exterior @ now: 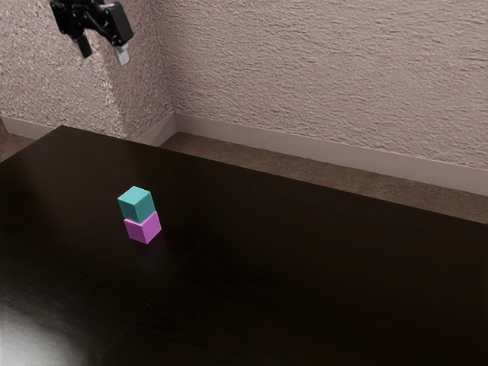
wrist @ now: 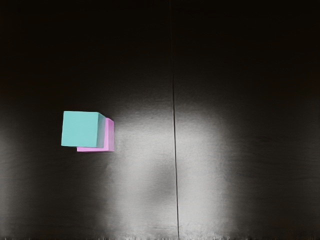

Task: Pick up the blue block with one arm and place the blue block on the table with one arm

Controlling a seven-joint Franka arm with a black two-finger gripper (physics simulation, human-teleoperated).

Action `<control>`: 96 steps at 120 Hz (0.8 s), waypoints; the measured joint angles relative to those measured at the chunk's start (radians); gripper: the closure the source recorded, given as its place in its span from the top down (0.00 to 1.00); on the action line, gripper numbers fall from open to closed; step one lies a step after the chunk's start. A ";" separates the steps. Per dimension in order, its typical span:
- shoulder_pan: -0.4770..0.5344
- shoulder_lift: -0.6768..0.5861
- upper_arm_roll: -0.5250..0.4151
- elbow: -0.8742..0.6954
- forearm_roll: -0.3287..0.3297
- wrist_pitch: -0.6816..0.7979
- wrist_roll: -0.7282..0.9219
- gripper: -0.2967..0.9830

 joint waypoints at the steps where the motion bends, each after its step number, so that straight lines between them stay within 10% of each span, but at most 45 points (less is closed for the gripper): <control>1: 0.000 0.000 0.000 0.000 0.000 -0.001 0.000 0.77; 96: 0.190 -0.067 -0.005 -0.757 0.026 0.591 0.013 0.77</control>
